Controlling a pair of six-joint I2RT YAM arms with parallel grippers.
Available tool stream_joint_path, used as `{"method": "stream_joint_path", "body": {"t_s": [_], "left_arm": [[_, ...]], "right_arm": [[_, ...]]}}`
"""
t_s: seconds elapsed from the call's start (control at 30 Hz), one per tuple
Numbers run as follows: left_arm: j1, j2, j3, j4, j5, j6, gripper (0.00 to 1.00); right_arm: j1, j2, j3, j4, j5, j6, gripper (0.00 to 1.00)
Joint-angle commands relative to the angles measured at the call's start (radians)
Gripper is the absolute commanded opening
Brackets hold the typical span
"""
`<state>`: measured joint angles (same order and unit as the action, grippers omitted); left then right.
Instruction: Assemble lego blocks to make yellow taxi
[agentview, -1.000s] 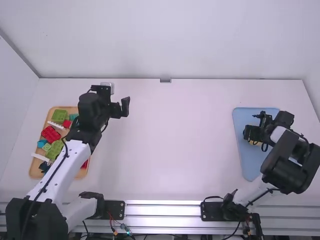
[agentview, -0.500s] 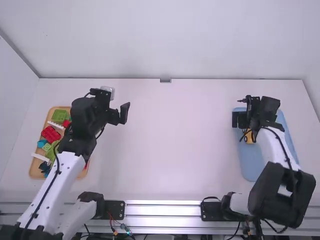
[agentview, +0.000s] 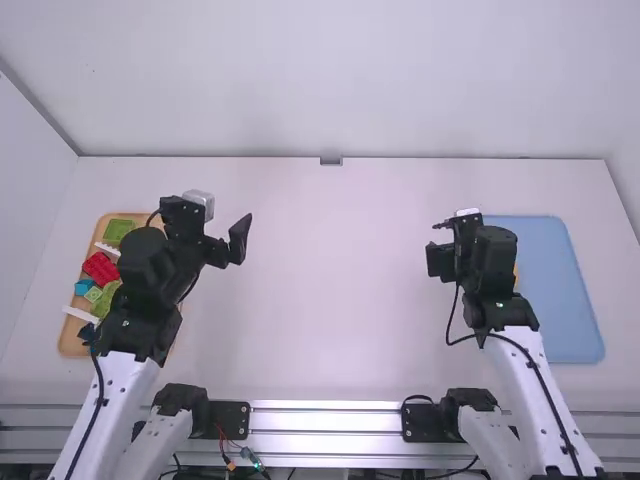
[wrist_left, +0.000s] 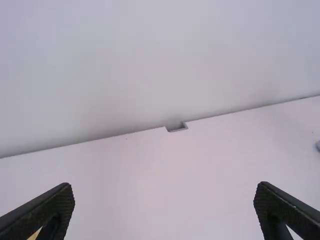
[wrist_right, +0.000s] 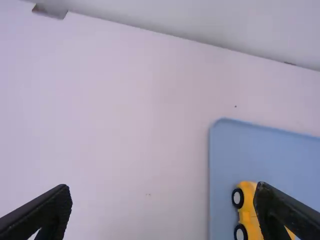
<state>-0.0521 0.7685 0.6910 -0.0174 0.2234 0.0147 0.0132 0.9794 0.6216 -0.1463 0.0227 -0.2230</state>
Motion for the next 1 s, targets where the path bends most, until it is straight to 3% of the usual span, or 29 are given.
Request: {"method": "stream_joint_path", "body": {"t_s": [0.0,0.4,0.97], "left_arm": [[0.035,-0.037,-0.036,0.017,-0.038,-0.015,0.93],[0.052,-0.230,-0.229,0.017,-0.223,-0.015,0.74],[0.052,-0.593,-0.592,0.017,-0.223,-0.015,0.37]], "right_arm": [[-0.013,-0.028,-0.037,0.021,-0.023,0.048,0.93],[-0.013,-0.216,-0.225,0.146,-0.023,0.223,0.74],[-0.013,-0.581,-0.590,0.146,-0.023,0.223,0.37]]}}
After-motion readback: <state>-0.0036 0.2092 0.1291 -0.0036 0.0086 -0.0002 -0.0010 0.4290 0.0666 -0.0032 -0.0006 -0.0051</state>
